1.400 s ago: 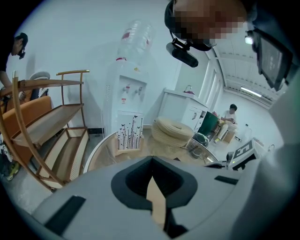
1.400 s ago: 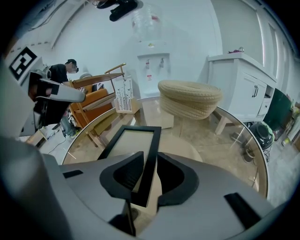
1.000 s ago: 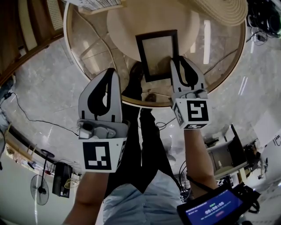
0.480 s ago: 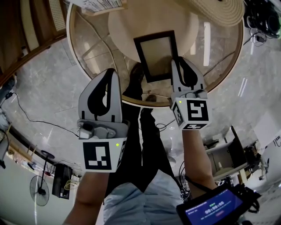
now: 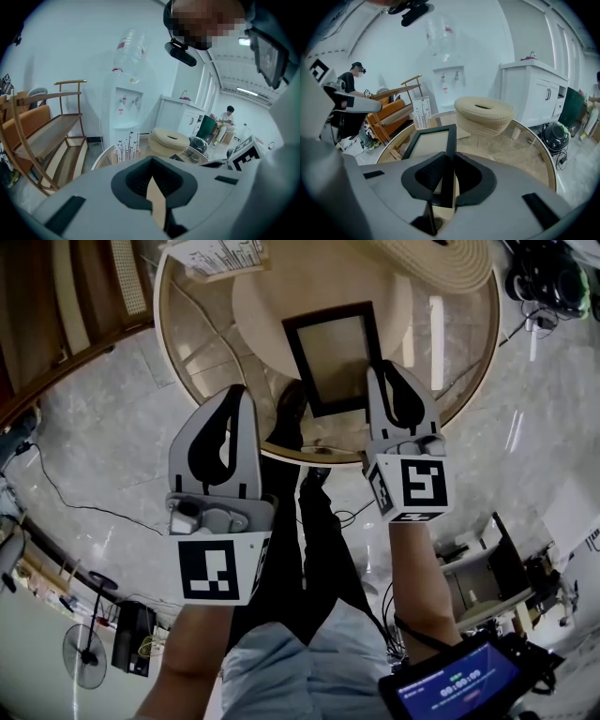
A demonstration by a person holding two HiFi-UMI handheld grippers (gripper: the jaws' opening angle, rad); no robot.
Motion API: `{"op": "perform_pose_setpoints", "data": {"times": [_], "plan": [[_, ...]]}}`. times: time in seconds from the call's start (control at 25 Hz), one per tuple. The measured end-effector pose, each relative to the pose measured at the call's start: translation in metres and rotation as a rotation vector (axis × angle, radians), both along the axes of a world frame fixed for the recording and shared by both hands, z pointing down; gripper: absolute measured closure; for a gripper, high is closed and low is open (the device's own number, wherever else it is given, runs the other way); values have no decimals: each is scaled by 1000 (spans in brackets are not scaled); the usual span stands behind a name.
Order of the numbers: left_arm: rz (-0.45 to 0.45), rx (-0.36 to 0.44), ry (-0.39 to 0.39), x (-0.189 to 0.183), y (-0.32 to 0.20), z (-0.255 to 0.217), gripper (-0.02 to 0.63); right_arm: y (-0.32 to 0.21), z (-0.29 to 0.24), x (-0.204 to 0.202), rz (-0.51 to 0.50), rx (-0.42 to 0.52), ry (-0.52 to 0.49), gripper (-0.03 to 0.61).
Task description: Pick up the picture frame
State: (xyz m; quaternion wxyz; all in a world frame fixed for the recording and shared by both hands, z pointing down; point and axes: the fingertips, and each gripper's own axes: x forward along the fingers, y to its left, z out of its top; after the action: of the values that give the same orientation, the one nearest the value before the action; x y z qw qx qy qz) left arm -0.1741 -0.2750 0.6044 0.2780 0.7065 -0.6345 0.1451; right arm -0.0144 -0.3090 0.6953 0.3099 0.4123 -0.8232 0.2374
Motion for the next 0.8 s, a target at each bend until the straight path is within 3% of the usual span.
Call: {"op": "perform_pose_setpoints", "data": {"times": [0.8], "plan": [[31, 214, -57, 25, 3, -155, 603, 0, -174, 10, 48, 222, -107, 500]]}}
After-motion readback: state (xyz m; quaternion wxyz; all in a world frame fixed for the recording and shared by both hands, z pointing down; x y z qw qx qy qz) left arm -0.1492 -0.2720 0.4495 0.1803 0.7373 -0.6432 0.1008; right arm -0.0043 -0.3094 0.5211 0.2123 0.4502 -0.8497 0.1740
